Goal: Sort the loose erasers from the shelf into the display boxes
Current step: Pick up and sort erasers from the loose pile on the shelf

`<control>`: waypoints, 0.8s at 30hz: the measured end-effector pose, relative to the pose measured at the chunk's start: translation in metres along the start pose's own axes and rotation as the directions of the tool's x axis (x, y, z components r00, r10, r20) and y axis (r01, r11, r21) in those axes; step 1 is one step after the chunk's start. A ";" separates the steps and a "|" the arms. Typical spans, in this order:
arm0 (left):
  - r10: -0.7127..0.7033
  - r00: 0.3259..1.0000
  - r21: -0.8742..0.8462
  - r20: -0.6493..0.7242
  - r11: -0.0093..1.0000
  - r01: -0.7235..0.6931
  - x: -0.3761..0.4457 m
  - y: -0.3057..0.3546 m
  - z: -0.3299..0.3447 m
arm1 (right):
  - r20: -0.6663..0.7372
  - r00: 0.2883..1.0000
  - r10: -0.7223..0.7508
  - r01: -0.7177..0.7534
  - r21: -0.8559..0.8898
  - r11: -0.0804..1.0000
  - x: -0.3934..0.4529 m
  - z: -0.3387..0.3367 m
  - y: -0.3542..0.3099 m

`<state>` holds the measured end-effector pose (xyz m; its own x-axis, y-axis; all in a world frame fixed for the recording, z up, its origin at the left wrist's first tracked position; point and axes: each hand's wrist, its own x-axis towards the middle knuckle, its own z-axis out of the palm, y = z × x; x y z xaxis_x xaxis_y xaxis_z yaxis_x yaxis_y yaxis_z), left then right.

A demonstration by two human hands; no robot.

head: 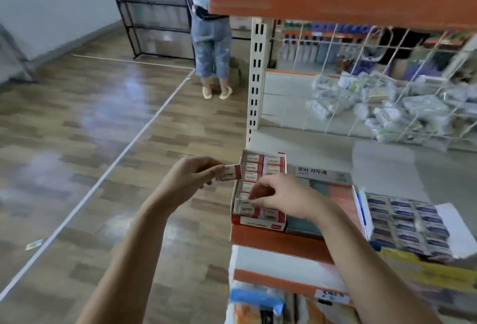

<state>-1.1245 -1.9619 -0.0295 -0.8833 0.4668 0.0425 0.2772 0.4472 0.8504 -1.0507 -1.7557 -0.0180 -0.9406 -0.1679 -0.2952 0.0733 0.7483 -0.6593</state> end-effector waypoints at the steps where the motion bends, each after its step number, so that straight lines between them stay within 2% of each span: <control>1: 0.004 1.000 -0.003 0.023 1.000 -0.004 0.002 -0.002 -0.001 | -0.001 1.000 0.013 -0.013 0.010 1.000 -0.001 0.002 -0.001; 6: 0.023 0.994 -0.017 0.109 1.000 -0.021 0.010 -0.007 0.003 | -0.045 0.997 0.055 -0.055 0.021 0.998 -0.006 0.009 -0.005; 11: 0.102 0.982 0.154 0.156 0.980 -0.127 0.011 -0.004 0.010 | -0.155 0.987 0.044 -0.055 -0.069 0.996 -0.008 0.019 -0.007; 15: 0.111 0.977 0.162 0.181 0.977 -0.142 0.016 0.003 0.017 | -0.273 0.961 0.048 -0.064 -0.047 0.997 -0.022 0.015 0.000; 19: 0.105 0.934 0.229 0.342 0.954 -0.192 0.020 0.021 0.034 | -0.424 0.898 0.116 -0.108 0.043 0.993 -0.045 0.002 0.012; 24: 0.119 0.874 0.321 0.471 0.900 -0.296 0.025 0.036 0.058 | -0.454 0.874 0.175 -0.140 0.110 0.984 -0.055 0.006 0.022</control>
<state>-1.1146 -1.8895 -0.0281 -0.5607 0.8208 -0.1087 0.6322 0.5093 0.5839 -0.9952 -1.7338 -0.0201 -0.9595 0.2755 -0.0591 0.2400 0.6891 -0.6837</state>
